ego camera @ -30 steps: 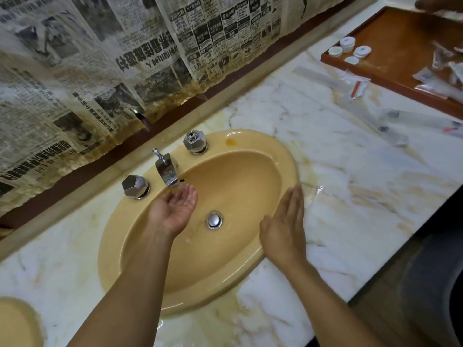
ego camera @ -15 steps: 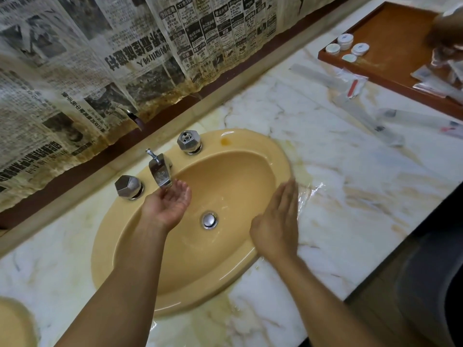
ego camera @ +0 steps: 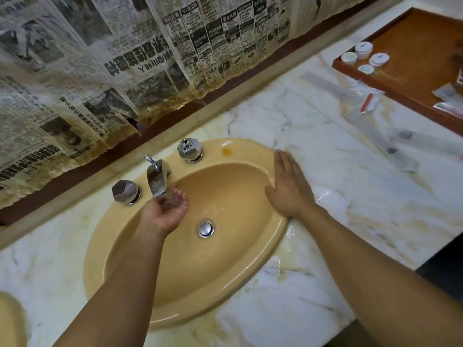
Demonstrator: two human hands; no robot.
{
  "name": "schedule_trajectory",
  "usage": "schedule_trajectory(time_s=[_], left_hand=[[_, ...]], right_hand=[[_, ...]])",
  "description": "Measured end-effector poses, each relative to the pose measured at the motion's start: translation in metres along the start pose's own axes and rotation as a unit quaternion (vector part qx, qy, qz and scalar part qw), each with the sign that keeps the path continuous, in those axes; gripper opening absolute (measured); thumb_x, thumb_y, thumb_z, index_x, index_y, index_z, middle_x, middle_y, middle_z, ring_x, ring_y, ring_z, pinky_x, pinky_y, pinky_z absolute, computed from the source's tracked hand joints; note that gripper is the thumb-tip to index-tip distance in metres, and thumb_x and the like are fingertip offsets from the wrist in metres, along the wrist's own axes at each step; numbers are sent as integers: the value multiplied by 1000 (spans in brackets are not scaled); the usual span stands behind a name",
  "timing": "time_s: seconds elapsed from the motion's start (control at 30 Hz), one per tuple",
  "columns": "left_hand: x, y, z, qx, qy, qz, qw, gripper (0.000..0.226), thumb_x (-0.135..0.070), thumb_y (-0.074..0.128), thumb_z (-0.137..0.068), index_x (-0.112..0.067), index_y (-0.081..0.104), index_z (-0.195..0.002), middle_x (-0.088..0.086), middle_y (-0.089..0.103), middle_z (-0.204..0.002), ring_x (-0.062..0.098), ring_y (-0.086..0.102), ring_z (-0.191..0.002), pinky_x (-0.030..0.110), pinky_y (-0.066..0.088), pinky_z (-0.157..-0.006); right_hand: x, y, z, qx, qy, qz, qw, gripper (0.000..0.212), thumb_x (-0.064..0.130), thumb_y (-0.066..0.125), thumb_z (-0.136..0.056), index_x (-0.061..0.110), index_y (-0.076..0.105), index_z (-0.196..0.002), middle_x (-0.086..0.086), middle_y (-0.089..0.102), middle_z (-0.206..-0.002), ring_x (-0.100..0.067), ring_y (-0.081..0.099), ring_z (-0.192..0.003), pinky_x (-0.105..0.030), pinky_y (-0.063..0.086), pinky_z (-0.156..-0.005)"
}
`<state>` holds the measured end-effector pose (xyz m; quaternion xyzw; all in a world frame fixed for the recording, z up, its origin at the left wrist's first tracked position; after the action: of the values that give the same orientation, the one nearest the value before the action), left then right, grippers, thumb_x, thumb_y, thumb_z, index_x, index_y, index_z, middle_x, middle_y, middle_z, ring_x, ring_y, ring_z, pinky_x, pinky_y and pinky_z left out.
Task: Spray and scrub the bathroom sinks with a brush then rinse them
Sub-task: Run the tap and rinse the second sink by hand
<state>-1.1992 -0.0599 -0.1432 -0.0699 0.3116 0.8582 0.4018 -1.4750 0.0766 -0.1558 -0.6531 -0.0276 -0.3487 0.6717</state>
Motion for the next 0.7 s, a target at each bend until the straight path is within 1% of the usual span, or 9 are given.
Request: schedule_trajectory(time_s=[0.1, 0.2, 0.23, 0.33, 0.4, 0.47, 0.5, 0.6, 0.7], left_hand=[[4, -3, -7, -17, -4, -4, 1000, 36, -14, 39, -107, -1, 68, -89, 9, 70, -78, 18, 64, -79, 32, 52, -80], [8, -5, -13, -37, 5, 10, 999, 48, -14, 39, -108, 0, 70, -74, 9, 72, -74, 16, 64, -77, 32, 51, -77], [12, -5, -13, -42, 8, 16, 999, 48, -14, 38, -108, 0, 69, -74, 9, 72, -74, 16, 64, -77, 32, 51, -77], [34, 13, -6, -22, -9, 3, 1000, 33, -15, 38, -109, -3, 65, -95, 11, 72, -74, 19, 66, -79, 34, 55, -73], [57, 38, 8, 50, -47, -44, 997, 34, -18, 38, -110, 2, 66, -113, 19, 76, -94, 27, 74, -89, 38, 63, -76], [83, 66, 32, 136, -84, -119, 980, 43, -22, 37, -110, 10, 60, -126, 26, 71, -122, 34, 71, -111, 43, 60, -90], [93, 76, 43, 161, -83, -157, 971, 45, -24, 36, -111, 11, 59, -128, 26, 68, -128, 35, 68, -117, 44, 57, -96], [102, 79, 58, 161, -33, -194, 967, 44, -27, 36, -112, 7, 58, -129, 24, 68, -129, 32, 67, -120, 42, 53, -103], [84, 54, 51, 114, -1, -131, 985, 41, -23, 35, -112, 6, 58, -130, 24, 69, -128, 34, 66, -120, 42, 52, -101]], right_hand=[[1, 1, 3, -7, 8, 0, 1000, 88, 33, 51, -99, 11, -6, -162, -4, -5, -171, -16, -8, -157, -26, -6, -123], [2, -4, 4, 6, 10, 4, 1000, 89, 31, 51, -99, 12, -8, -162, -4, -8, -171, -16, -10, -156, -25, -9, -121], [2, -4, 5, 11, 6, 4, 1000, 90, 30, 51, -98, 11, -9, -162, -4, -10, -171, -16, -11, -156, -24, -10, -120], [-3, -1, 5, 33, -22, 6, 999, 96, 28, 53, -95, 9, -14, -161, -6, -16, -170, -15, -17, -155, -22, -17, -118], [-5, 0, 6, 56, -38, 13, 998, 100, 29, 55, -94, 7, -18, -159, -8, -24, -168, -15, -22, -154, -24, -18, -120], [-4, 0, 9, 75, -45, 22, 996, 101, 29, 54, -93, 5, -20, -158, -9, -30, -165, -17, -26, -153, -30, -14, -124], [-2, 0, 11, 83, -42, 25, 995, 102, 28, 54, -92, 4, -20, -158, -10, -31, -164, -19, -26, -153, -32, -12, -125], [6, -3, -1, 81, -36, 53, 995, 103, 27, 55, -90, 5, -19, -158, -13, -25, -166, -23, -23, -154, -33, -10, -126], [17, -7, -45, 73, -85, 92, 989, 103, 30, 57, -92, 7, -17, -159, -11, -15, -169, -22, -13, -157, -35, -7, -127]])
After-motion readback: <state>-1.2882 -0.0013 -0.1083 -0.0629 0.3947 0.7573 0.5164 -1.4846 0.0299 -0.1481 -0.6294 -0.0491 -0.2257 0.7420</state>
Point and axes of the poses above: each hand's wrist, its own z-axis away from the middle knuckle, its own y-axis out of the palm, x = y × z, the point moved 3 cm from there along -z, towards the middle knuckle
